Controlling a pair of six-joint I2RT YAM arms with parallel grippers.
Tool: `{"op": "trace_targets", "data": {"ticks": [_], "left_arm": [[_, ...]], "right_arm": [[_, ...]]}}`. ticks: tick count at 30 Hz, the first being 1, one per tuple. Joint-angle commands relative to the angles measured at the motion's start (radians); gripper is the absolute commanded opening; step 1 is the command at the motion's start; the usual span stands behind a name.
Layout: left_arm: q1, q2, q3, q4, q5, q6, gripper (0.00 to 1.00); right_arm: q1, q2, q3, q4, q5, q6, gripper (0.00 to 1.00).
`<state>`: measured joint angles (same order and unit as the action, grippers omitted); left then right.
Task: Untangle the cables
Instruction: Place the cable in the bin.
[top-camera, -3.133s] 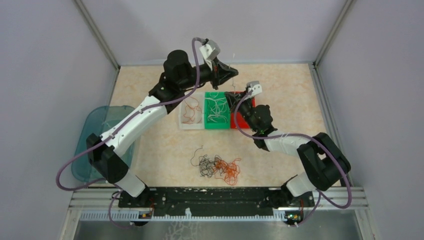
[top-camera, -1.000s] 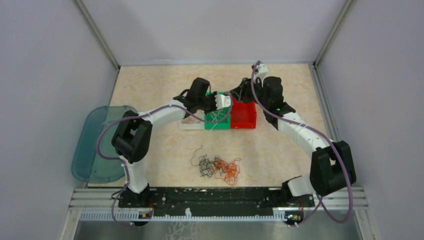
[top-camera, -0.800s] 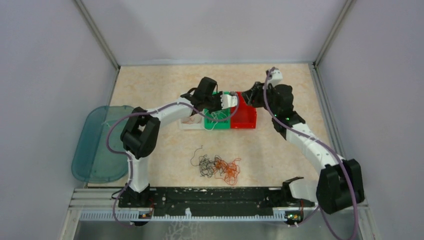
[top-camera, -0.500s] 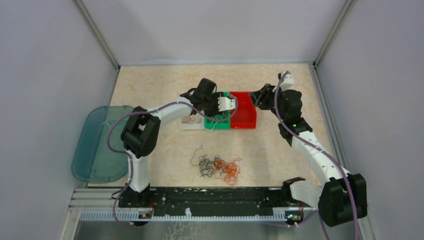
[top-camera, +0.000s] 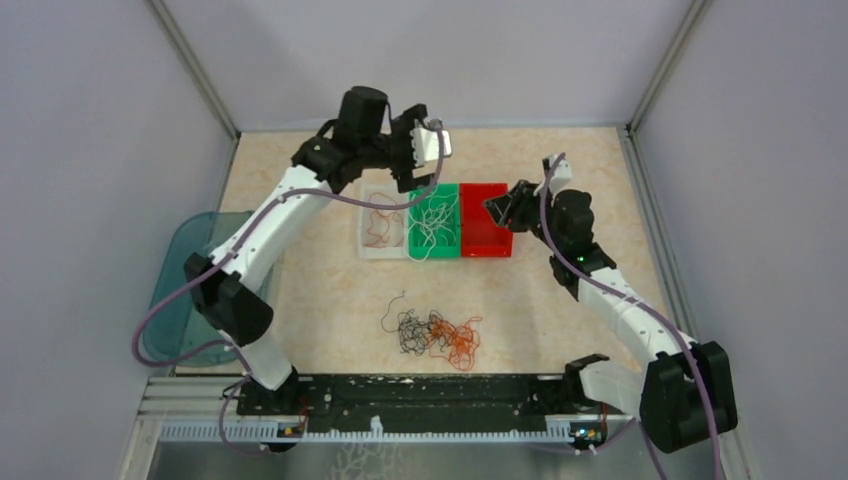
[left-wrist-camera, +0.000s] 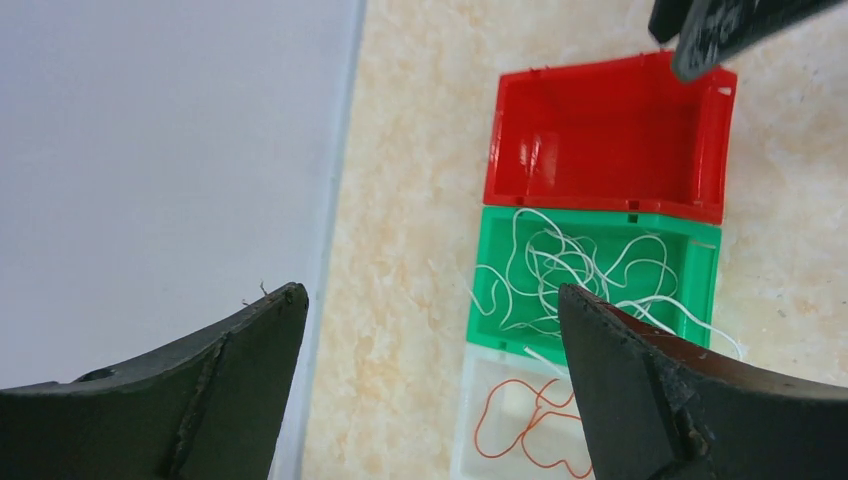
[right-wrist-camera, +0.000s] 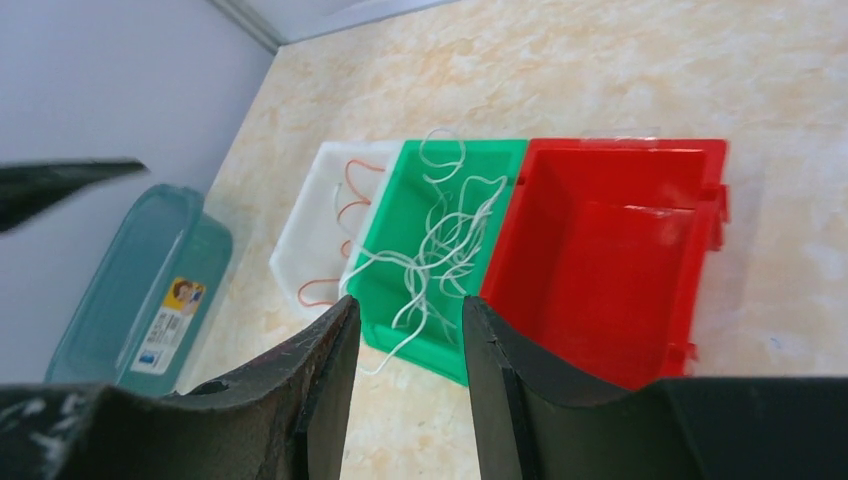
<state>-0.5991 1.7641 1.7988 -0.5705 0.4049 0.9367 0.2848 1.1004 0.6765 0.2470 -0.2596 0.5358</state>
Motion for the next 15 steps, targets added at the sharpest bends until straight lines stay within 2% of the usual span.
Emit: {"op": "trace_targets", "data": {"ticks": [1,5,8,11,15], "left_arm": [[0.04,-0.073,0.051,-0.102,0.119,-0.063,1.0],[0.106,-0.099,0.117,-0.124,0.149,-0.153,1.0],[0.155,-0.121,0.126,-0.125,0.158,-0.206,1.0],[0.209,-0.16,0.093,-0.107,0.182,-0.241,1.0],[0.27,-0.218,0.033,-0.076,0.225,-0.269,1.0]], "right_arm": [[0.094,0.031,-0.005,0.111,-0.017,0.004,0.43],[0.226,0.159,0.0,0.168,-0.007,-0.053,0.43],[0.295,0.273,0.04,0.187,-0.032,-0.123,0.47],[0.38,0.353,0.1,0.126,0.003,-0.289,0.5],[0.431,0.41,0.119,0.1,0.031,-0.489,0.51]]}}
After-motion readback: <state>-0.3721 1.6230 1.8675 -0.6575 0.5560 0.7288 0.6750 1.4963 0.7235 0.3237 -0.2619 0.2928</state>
